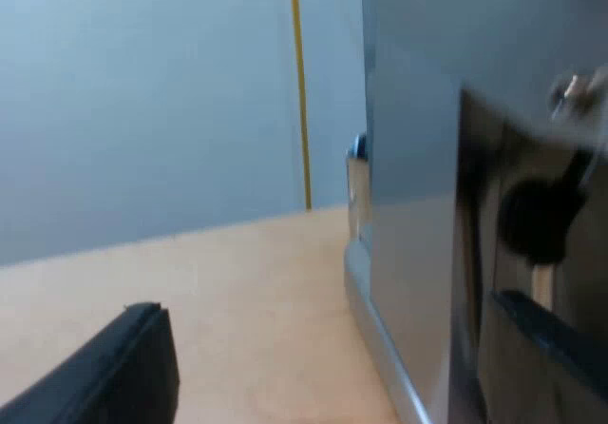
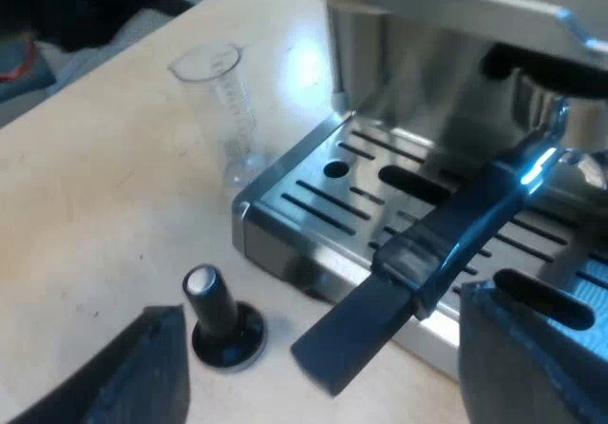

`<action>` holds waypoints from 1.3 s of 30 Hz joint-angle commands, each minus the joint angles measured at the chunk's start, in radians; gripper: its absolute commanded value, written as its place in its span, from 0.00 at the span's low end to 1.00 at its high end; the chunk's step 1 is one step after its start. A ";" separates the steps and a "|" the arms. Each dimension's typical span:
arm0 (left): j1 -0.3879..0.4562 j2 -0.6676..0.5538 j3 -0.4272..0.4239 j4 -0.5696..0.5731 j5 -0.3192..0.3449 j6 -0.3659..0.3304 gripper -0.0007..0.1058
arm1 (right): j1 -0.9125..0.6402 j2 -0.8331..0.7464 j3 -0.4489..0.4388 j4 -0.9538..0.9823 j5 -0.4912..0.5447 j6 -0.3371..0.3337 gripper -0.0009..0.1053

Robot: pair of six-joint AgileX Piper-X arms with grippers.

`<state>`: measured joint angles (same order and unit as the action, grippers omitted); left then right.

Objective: Pour the beans into the coffee machine

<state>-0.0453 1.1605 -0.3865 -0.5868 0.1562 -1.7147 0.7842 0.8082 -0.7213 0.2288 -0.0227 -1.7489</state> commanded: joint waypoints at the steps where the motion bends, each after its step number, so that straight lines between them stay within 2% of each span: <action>1: -0.001 -0.081 -0.002 0.058 -0.010 -0.009 0.65 | -0.002 -0.005 -0.022 -0.014 0.023 0.002 0.59; 7: -0.001 -0.271 -0.002 0.202 -0.012 -0.009 0.65 | -0.003 -0.005 -0.102 0.000 0.023 0.002 0.59; 9: -0.001 -0.327 -0.006 0.234 -0.031 -0.009 0.65 | -0.016 -0.005 -0.130 0.029 0.023 0.002 0.59; 11: -0.001 -0.382 -0.026 0.298 -0.073 -0.009 0.65 | -0.052 -0.005 -0.168 0.088 0.023 0.002 0.59; 16: -0.001 -0.450 -0.092 0.431 -0.081 -0.005 0.65 | -0.171 -0.005 -0.237 0.186 -0.021 0.002 0.59; 24: -0.001 -0.467 -0.247 0.606 -0.081 -0.003 0.65 | -0.421 -0.005 -0.302 0.272 -0.119 0.002 0.59; 26: -0.001 -0.467 -0.286 0.659 -0.088 -0.001 0.65 | -0.513 -0.005 -0.305 0.287 -0.178 0.002 0.59; 32: -0.001 -0.467 -0.342 0.772 -0.097 -0.001 0.65 | -0.713 -0.005 -0.305 0.356 -0.271 -0.001 0.59; 36: 0.018 -0.467 -0.356 0.830 -0.094 -0.011 0.65 | -0.789 -0.005 -0.305 0.390 -0.257 -0.006 0.59; 39: 0.068 -0.471 -0.367 0.886 -0.083 -0.017 0.65 | -0.813 -0.012 -0.305 0.406 -0.226 -0.027 0.59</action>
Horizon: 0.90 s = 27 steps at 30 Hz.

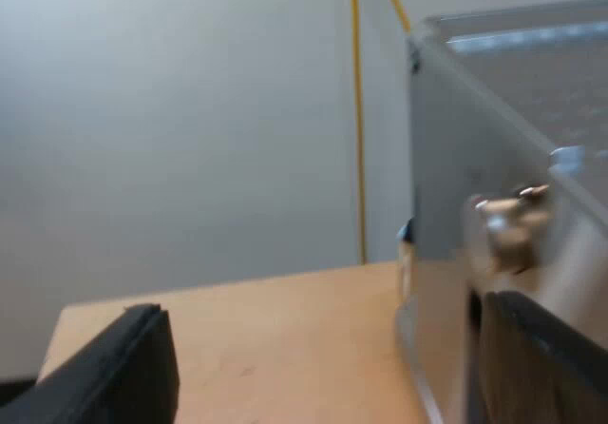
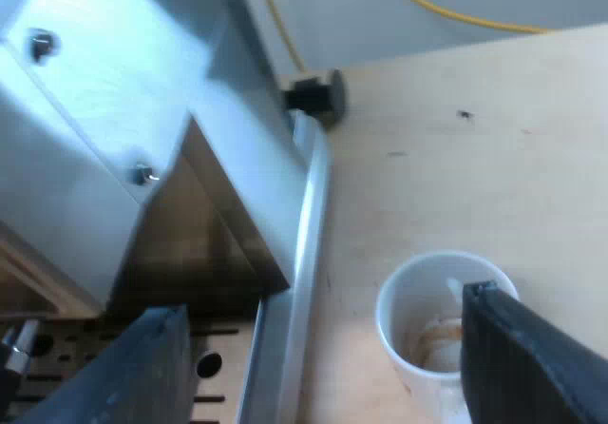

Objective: Pour the beans into the coffee machine

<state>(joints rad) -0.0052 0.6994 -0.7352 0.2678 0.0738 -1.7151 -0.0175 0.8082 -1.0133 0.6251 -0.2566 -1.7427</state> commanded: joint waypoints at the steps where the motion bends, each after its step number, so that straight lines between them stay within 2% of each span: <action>1: 0.054 -0.017 -0.023 0.056 0.023 -0.017 0.65 | -0.013 -0.017 -0.013 0.017 0.024 -0.044 0.59; 5: 0.145 -0.057 -0.035 0.149 0.090 -0.013 0.65 | -0.013 -0.042 -0.013 0.041 0.074 -0.052 0.59; 10: 0.151 -0.131 -0.035 0.189 0.100 -0.013 0.65 | -0.013 -0.078 -0.013 0.050 0.074 -0.095 0.59; 12: 0.151 -0.162 -0.035 0.211 0.144 -0.013 0.65 | -0.013 -0.100 -0.013 0.059 0.072 -0.095 0.59; 14: 0.151 -0.193 -0.035 0.245 0.227 -0.013 0.65 | -0.013 -0.132 -0.011 0.068 0.060 -0.095 0.59; 16: 0.151 -0.211 -0.035 0.273 0.255 -0.017 0.65 | -0.013 -0.156 -0.007 0.073 0.037 -0.095 0.59; 19: 0.147 -0.241 -0.035 0.313 0.256 -0.023 0.65 | -0.011 -0.191 -0.008 0.107 -0.009 -0.095 0.59; 21: 0.125 -0.254 -0.035 0.315 0.256 -0.058 0.65 | -0.011 -0.212 -0.008 0.127 -0.012 -0.095 0.59; 24: 0.078 -0.271 -0.035 0.318 0.251 -0.059 0.65 | -0.011 -0.233 -0.008 0.142 -0.012 -0.095 0.59; 27: 0.025 -0.310 -0.035 0.350 0.198 -0.059 0.65 | -0.011 -0.271 -0.008 0.168 -0.012 -0.095 0.59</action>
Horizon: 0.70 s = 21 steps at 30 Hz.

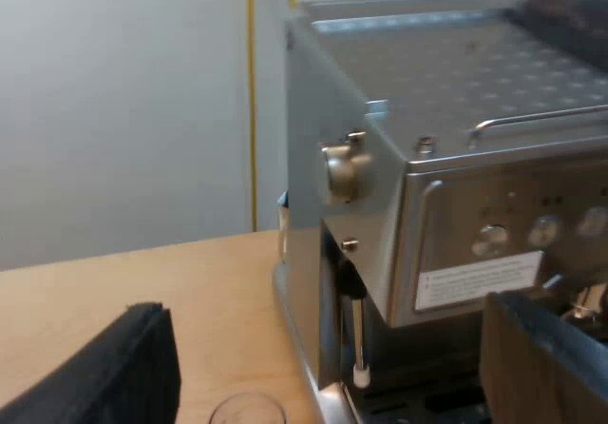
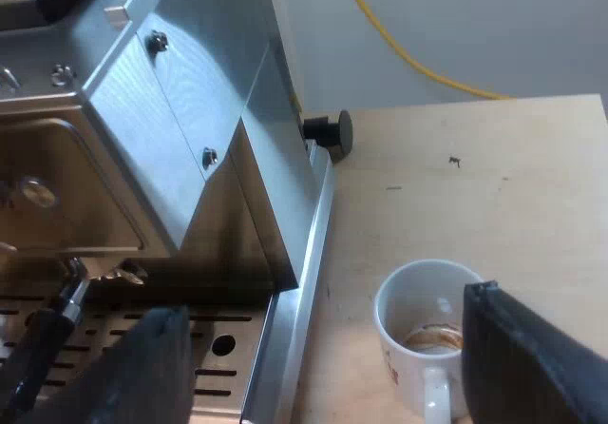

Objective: Pour the beans into the coffee machine

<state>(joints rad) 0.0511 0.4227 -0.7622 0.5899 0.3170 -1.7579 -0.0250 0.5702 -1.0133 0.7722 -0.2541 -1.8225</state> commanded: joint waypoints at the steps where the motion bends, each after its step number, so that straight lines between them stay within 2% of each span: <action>1: -0.034 -0.040 -0.008 0.034 -0.058 -0.016 0.65 | -0.003 -0.045 -0.008 0.032 -0.014 -0.015 0.59; 2: -0.036 -0.073 -0.008 0.059 -0.082 -0.016 0.65 | -0.003 -0.060 -0.008 0.045 -0.014 -0.015 0.59; 11: -0.036 -0.245 -0.008 0.164 -0.107 -0.016 0.65 | -0.003 -0.152 -0.008 0.083 -0.014 -0.015 0.59; 16: -0.036 -0.301 -0.008 0.191 -0.124 -0.016 0.65 | -0.003 -0.192 -0.008 0.083 -0.014 -0.015 0.59; 17: -0.036 -0.347 -0.008 0.232 -0.150 -0.016 0.65 | -0.003 -0.202 -0.008 0.083 -0.014 -0.015 0.59; 21: -0.036 -0.392 -0.008 0.324 -0.165 -0.016 0.65 | -0.003 -0.231 -0.001 0.086 -0.014 -0.015 0.59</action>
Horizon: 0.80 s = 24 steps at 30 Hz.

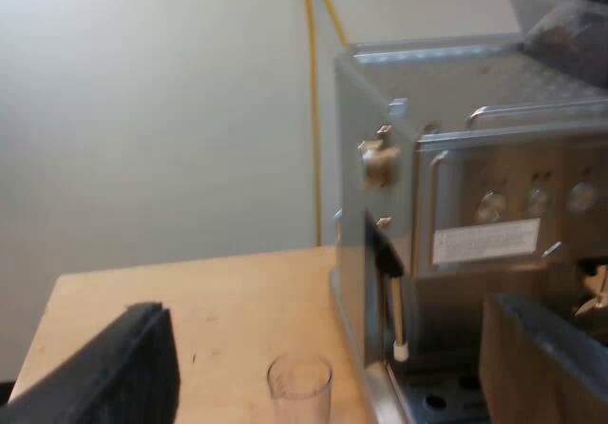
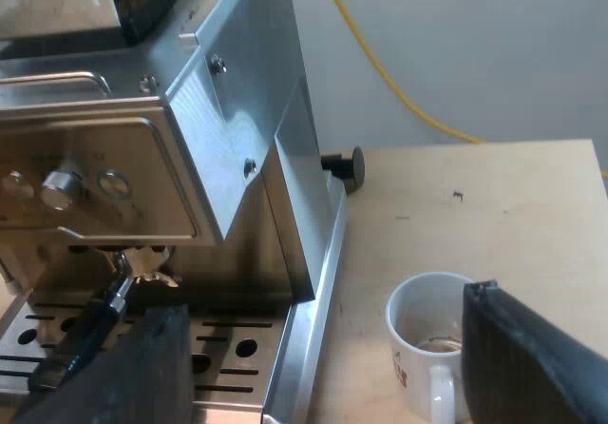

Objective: Pour the beans into the coffee machine

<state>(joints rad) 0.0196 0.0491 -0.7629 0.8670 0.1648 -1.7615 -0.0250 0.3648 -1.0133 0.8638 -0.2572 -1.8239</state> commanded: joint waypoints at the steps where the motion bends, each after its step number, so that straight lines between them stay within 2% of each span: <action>1: -0.005 -0.023 -0.008 0.052 -0.013 -0.013 0.65 | -0.003 -0.040 0.007 -0.006 -0.011 -0.014 0.59; 4: -0.005 -0.051 -0.008 0.147 -0.013 -0.013 0.65 | -0.003 -0.085 0.050 -0.006 -0.014 -0.014 0.59; 9: -0.005 -0.078 -0.008 0.190 -0.028 -0.013 0.65 | -0.003 -0.161 0.128 -0.006 -0.015 -0.012 0.59; 18: -0.005 -0.081 -0.008 0.237 -0.131 -0.010 0.65 | -0.003 -0.284 0.241 -0.006 -0.015 0.025 0.59; 20: -0.005 -0.081 -0.008 0.237 -0.175 -0.010 0.65 | -0.003 -0.314 0.265 -0.006 -0.009 0.035 0.59; 24: -0.005 -0.081 -0.008 0.247 -0.199 -0.010 0.65 | -0.003 -0.359 0.294 -0.006 -0.009 0.035 0.59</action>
<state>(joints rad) 0.0196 -0.0096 -0.7646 1.1055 -0.0174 -1.7615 -0.0250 0.0255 -0.7185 0.8646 -0.2639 -1.7869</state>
